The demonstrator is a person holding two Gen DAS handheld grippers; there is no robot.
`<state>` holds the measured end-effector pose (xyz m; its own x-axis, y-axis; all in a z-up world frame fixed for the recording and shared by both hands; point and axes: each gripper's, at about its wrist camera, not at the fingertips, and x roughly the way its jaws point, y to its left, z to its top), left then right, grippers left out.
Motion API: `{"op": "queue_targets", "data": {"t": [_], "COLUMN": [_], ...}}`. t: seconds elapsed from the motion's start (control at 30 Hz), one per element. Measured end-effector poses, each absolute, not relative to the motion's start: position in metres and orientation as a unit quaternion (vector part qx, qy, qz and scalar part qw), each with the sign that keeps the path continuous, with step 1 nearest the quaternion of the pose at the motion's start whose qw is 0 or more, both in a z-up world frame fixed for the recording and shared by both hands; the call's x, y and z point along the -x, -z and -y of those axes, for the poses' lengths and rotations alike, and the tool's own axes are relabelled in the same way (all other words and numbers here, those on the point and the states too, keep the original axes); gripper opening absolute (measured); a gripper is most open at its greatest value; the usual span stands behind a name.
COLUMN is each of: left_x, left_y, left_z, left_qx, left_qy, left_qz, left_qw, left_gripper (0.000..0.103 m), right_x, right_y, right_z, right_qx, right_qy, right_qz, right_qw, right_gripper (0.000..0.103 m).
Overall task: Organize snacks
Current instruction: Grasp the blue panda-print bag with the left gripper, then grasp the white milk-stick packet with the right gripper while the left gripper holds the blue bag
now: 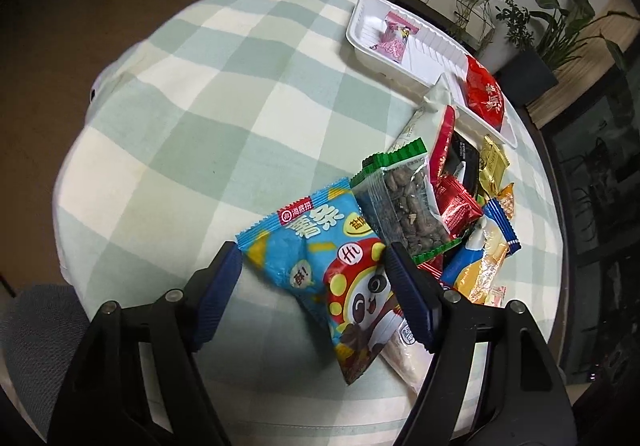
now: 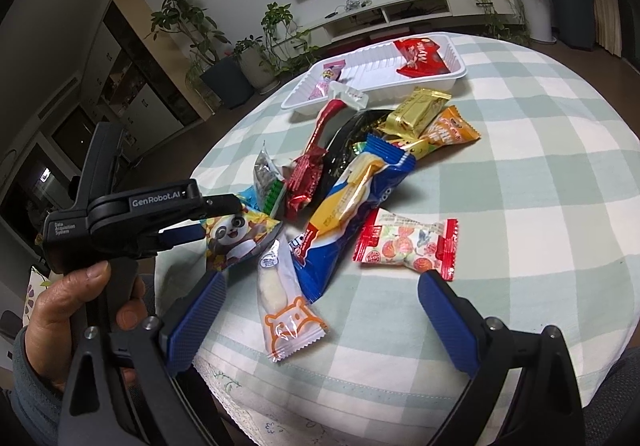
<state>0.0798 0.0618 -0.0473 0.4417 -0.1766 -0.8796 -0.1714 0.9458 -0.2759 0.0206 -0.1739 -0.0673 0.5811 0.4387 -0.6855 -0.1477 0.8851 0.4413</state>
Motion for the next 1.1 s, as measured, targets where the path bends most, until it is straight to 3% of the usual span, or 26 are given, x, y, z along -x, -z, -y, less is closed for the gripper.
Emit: {"op": "queue_targets", "data": {"t": [0.23, 0.4, 0.57, 0.77, 1.1], "left_x": [-0.085, -0.09, -0.09, -0.093, -0.091], "left_y": [0.063, 0.07, 0.07, 0.07, 0.066], "left_z": [-0.055, -0.051, -0.061, -0.073, -0.078], "left_qx": [0.16, 0.164, 0.173, 0.177, 0.134], "left_qy": [-0.01, 0.008, 0.023, 0.049, 0.096], "left_qz": [-0.553, -0.545, -0.528, -0.523, -0.531], "left_qw": [0.818, 0.822, 0.831, 0.832, 0.831], "left_gripper": [0.084, 0.084, 0.056, 0.044, 0.042], "right_x": [-0.021, -0.02, -0.02, -0.021, -0.02], "right_y": [0.069, 0.069, 0.071, 0.073, 0.072], "right_z": [0.175, 0.175, 0.175, 0.173, 0.162], "right_qx": [-0.171, -0.171, -0.171, -0.166, -0.136], "right_qy": [-0.168, -0.169, -0.166, -0.166, -0.167], "right_qz": [-0.426, -0.425, -0.425, -0.431, -0.436], "right_qw": [0.872, 0.873, 0.873, 0.871, 0.874], "right_gripper": [0.099, 0.099, 0.099, 0.096, 0.094]}}
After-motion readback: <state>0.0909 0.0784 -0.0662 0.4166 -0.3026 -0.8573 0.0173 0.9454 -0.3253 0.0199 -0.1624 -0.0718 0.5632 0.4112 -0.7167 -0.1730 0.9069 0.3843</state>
